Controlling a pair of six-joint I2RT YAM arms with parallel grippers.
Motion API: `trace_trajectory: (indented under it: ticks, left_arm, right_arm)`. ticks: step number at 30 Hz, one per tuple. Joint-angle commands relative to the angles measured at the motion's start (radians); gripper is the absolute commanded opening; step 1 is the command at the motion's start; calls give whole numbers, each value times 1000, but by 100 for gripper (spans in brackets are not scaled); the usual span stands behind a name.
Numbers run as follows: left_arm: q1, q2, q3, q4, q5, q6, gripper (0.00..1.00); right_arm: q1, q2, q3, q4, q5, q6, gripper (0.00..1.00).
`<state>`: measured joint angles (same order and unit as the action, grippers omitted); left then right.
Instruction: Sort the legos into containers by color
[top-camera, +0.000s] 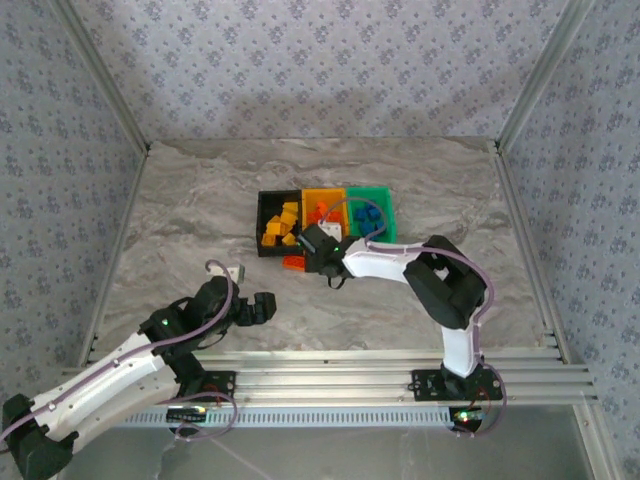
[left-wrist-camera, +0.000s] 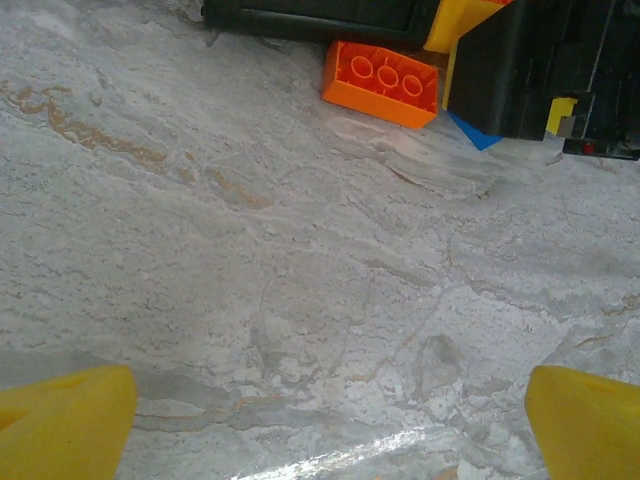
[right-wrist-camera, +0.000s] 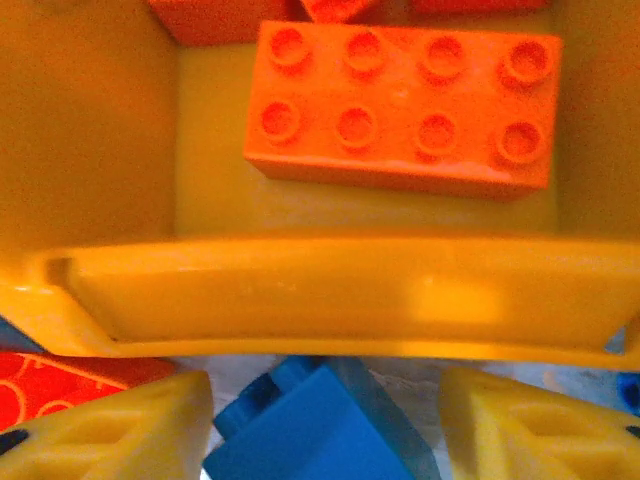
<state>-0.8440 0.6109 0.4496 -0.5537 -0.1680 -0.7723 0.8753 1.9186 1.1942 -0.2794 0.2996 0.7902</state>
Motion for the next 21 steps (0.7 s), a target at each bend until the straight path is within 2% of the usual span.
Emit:
trace_trajectory:
  ticks: [1, 7, 11, 15, 18, 21]
  left_arm:
    - [8, 5, -8, 2, 8, -11, 100]
    - [8, 5, -8, 2, 13, -11, 100]
    - [8, 8, -8, 8, 16, -11, 100]
    - [8, 19, -5, 19, 19, -8, 100]
    - [9, 31, -7, 32, 18, -8, 100]
    - [10, 45, -6, 45, 21, -7, 100]
  right_arm:
    - [-6, 10, 21, -4, 4, -4, 54]
    - [16, -56, -43, 4, -7, -19, 36]
    - [42, -163, -99, -5, -4, -17, 33]
    - [60, -334, -174, -35, 26, -16, 32]
    - [24, -435, -184, -99, 35, -51, 33]
    - [-80, -456, -148, -147, 6, -87, 33]
